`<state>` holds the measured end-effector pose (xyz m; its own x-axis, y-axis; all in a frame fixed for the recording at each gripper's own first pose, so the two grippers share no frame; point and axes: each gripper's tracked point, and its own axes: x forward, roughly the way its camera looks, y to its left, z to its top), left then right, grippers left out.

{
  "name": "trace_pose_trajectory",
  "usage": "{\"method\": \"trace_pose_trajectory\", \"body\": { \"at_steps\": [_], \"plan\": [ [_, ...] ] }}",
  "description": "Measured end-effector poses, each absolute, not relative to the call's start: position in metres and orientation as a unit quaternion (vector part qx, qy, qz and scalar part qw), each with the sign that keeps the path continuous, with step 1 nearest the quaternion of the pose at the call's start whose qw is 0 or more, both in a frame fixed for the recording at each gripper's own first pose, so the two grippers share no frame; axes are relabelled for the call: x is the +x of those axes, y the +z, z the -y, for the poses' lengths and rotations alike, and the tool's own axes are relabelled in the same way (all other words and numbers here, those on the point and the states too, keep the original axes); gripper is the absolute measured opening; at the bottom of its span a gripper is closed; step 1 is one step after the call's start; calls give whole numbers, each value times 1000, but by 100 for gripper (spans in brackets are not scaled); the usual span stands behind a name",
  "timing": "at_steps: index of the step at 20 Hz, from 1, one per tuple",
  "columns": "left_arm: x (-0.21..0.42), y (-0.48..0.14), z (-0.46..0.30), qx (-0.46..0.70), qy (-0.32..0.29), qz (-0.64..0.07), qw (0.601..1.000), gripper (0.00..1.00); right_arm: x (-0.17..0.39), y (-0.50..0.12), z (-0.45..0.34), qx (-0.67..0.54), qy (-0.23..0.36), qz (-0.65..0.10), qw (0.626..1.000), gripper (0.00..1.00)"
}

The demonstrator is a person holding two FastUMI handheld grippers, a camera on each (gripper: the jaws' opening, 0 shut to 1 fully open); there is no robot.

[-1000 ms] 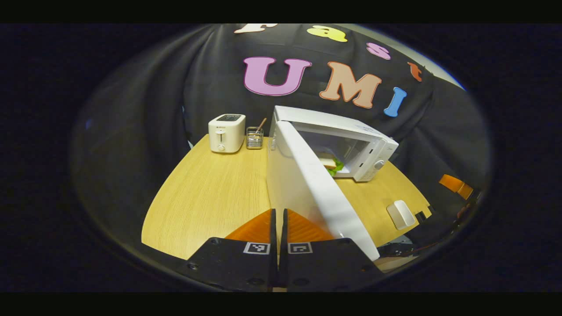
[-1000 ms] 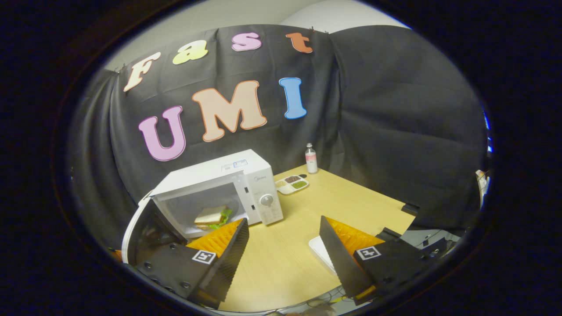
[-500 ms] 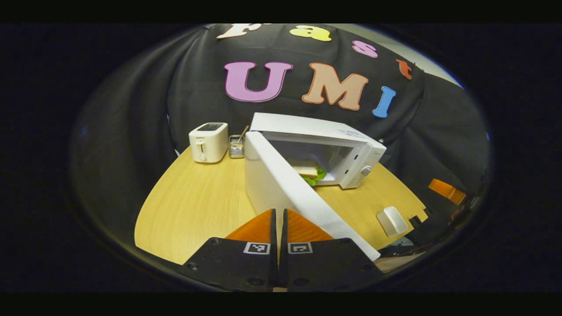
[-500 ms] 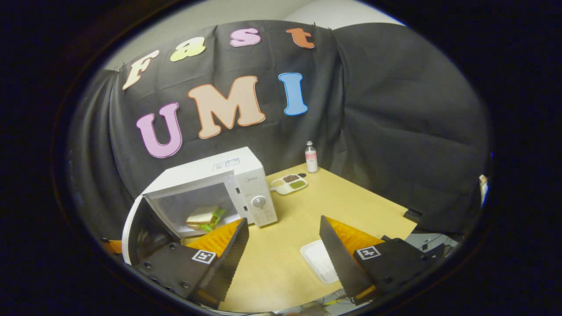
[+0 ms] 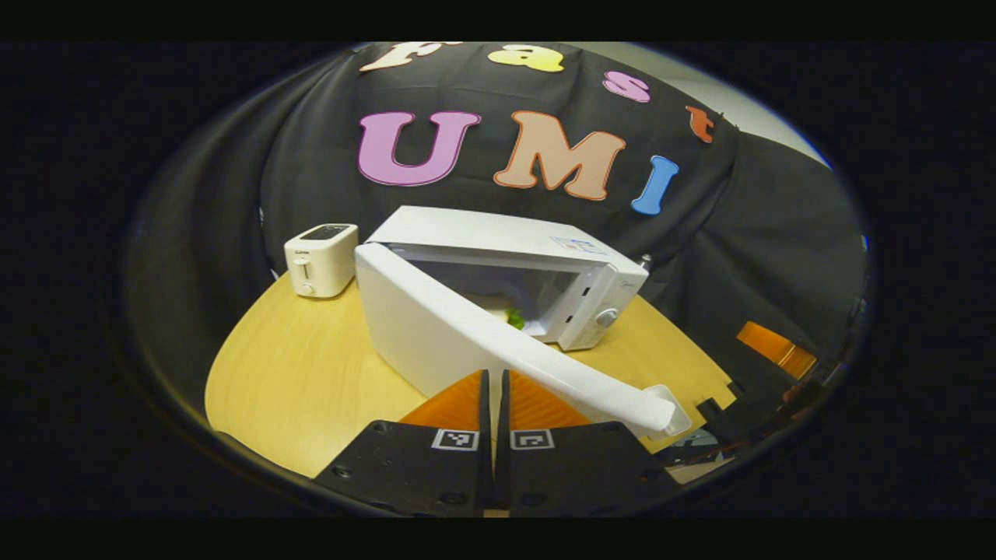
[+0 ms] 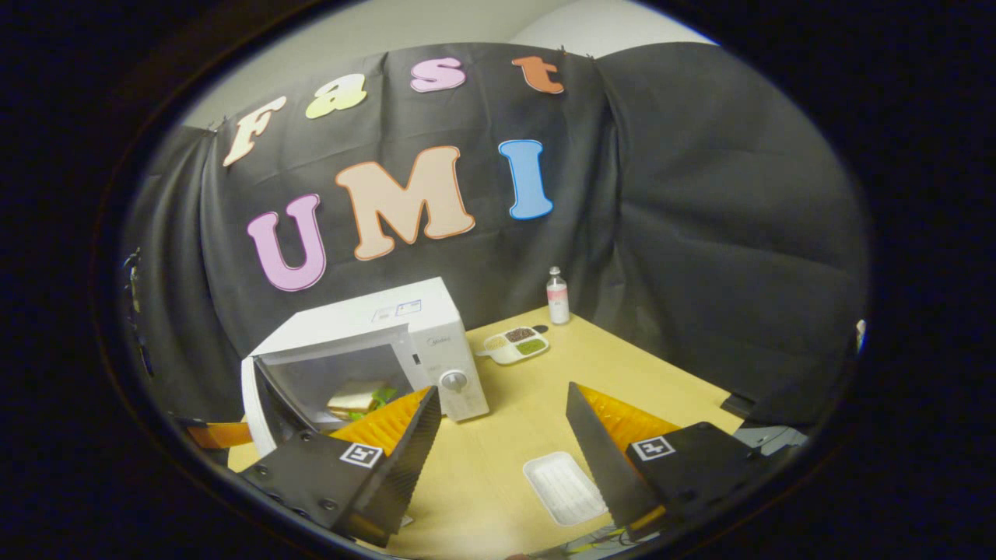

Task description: Open the microwave oven with the left hand, put the food in, and close the microwave oven.

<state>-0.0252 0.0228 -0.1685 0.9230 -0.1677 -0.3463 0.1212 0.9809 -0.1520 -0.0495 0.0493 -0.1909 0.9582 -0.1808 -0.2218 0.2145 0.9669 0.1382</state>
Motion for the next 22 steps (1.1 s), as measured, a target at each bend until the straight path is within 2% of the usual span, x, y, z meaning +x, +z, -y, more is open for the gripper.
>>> {"method": "trace_pose_trajectory", "body": {
  "at_steps": [5, 7, 8, 10, 11, 15, 16, 17, 19, 20, 22],
  "plan": [
    [7, -162, 5, -58, -87, -160, 982, 1, -41, -179, -35, 74, -95, -82, 989, 91],
    [20, -159, 15, -54, -92, -154, 982, 5, -39, -178, -33, 72, -90, -79, 990, 91],
    [25, -159, 19, -51, -92, -151, 983, 1, -37, -178, -31, 71, -88, -78, 990, 91],
    [39, -155, 28, -50, -94, -143, 984, 1, -36, -177, -28, 68, -85, -78, 991, 91],
    [46, -153, 33, -50, -95, -141, 984, 5, -35, -176, -26, 67, -84, -77, 991, 91],
    [70, -153, 50, -49, -98, -136, 985, 5, -32, -178, -21, 64, -79, -79, 992, 91],
    [76, -154, 56, -48, -100, -136, 985, 1, -31, -178, -21, 65, -77, -80, 992, 91],
    [81, -154, 60, -46, -101, -136, 985, 5, -31, -179, -20, 66, -76, -82, 992, 91],
    [91, -155, 68, -43, -100, -134, 985, 5, -28, -183, -17, 70, -74, -86, 991, 91],
    [96, -156, 70, -45, -98, -134, 985, 0, -28, -184, -15, 72, -75, -89, 991, 91],
    [106, -155, 75, -52, -94, -134, 985, 0, -28, -185, -9, 78, -79, -91, 990, 91]
  ]
}}
